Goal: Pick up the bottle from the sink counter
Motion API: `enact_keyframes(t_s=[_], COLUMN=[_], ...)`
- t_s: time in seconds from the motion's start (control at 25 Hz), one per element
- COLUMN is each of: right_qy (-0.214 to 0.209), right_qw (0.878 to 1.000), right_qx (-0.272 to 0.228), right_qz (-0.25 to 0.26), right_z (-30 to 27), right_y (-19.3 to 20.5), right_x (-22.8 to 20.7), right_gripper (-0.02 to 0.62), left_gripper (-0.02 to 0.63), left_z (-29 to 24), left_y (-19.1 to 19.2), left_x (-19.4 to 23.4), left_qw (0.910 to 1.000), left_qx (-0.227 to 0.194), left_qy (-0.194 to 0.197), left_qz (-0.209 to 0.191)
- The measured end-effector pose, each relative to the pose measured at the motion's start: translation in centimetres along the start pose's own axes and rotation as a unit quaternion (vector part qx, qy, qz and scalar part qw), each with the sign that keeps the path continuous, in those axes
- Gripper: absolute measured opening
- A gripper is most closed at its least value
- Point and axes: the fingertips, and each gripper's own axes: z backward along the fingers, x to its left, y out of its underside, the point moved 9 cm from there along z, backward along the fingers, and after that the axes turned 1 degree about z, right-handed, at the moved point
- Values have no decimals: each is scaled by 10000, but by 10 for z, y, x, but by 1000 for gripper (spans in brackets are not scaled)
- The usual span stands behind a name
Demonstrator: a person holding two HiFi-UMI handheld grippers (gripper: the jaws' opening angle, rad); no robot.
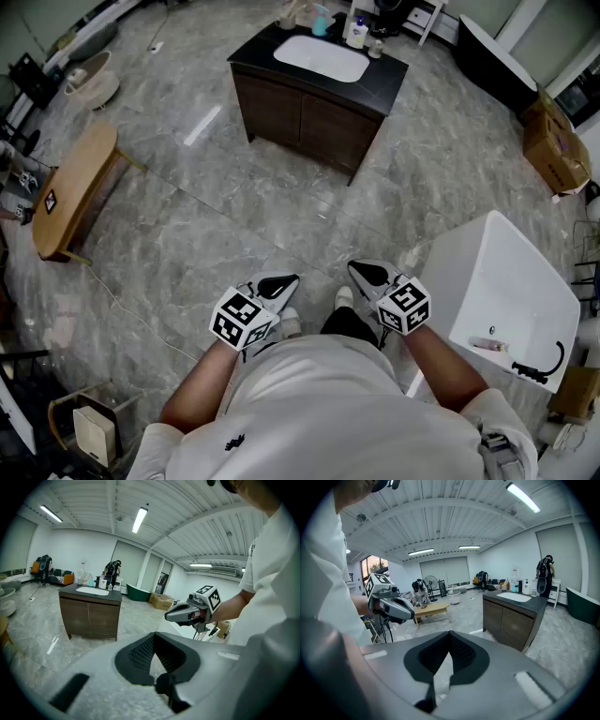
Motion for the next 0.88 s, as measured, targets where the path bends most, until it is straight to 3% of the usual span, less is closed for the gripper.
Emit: enact_keyframes(t_s=[0.28, 0.48, 0.76, 0.88], right_qy=[61, 347, 909, 1202], right_qw=[9999, 9967, 9900, 9854], right_qx=[-53, -638, -988, -1094], right_qz=[-71, -374, -427, -504], right_z=[-20, -32, -61, -71], right_y=[-8, -24, -58, -75], right_x=[-9, -56, -162, -207], right_gripper=[12, 25, 352, 429], left_gripper=[6, 6, 6, 6], left_z=[-4, -26, -68, -88], left_y=[-1, -26, -86, -115], left_x=[28, 58, 109, 129], left_qw=[10000, 10000, 9996, 9994], left_qx=[-11, 42, 233, 240], left_qy=[12, 27, 20, 1], left_qz=[85, 17, -185, -268])
